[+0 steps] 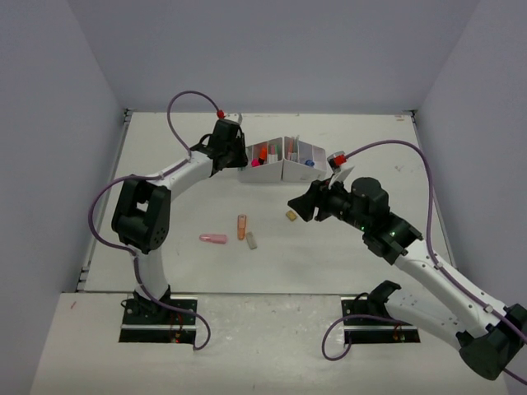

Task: Sort the stationery into containers
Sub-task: Place the stationery in the storage box.

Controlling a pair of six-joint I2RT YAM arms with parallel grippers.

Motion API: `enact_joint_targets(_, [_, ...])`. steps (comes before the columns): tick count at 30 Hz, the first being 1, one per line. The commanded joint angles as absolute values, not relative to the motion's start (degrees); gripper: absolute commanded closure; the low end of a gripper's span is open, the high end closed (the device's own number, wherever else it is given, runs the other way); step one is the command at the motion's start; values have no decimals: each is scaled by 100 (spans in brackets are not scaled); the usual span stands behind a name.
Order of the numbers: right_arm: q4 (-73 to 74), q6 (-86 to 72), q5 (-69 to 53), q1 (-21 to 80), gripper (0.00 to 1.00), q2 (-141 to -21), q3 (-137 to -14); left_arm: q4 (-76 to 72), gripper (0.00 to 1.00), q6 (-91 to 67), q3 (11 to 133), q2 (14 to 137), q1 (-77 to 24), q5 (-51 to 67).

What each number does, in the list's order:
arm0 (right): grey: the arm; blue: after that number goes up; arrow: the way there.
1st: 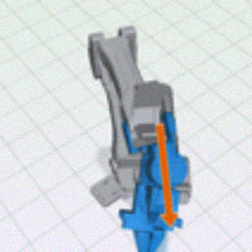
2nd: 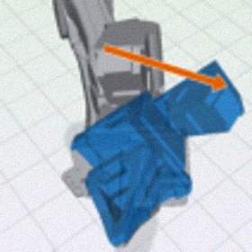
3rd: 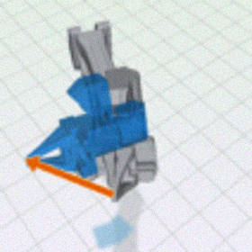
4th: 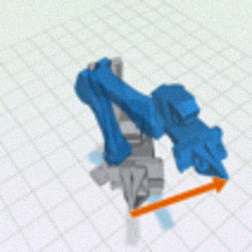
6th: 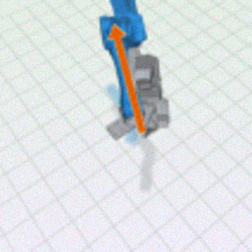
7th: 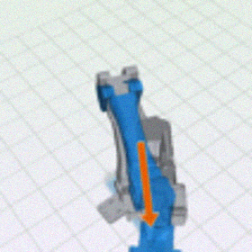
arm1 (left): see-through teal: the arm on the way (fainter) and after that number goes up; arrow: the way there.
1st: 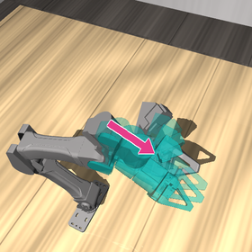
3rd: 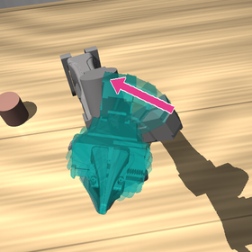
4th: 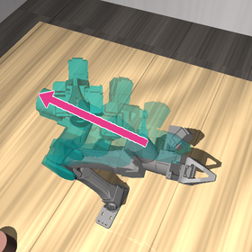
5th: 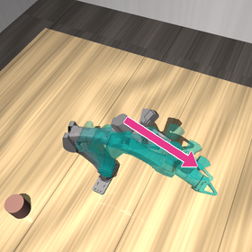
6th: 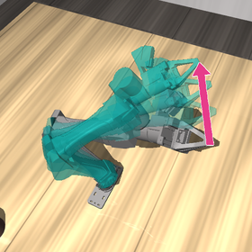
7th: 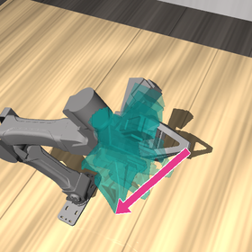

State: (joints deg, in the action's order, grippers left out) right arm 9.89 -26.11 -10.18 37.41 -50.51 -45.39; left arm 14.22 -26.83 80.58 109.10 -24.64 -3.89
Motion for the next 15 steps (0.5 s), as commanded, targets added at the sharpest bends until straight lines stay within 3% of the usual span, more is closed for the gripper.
enact_joint_targets(1, [899, -2662, -1228, 3709, 43, -5190, -4714, 1094, 65, -2602, 8175, 10942, -2417, -157])
enact_joint_targets(7, [923, -2663, -1239, 3709, 43, -5212, -4737, 1099, 44, -2593, 8183, 10879, -2417, -221])
enact_joint_targets(15, [933, -2637, -1216, 3709, 43, -5193, -4721, 1061, 41, -2691, 7741, 10025, -2433, -538])
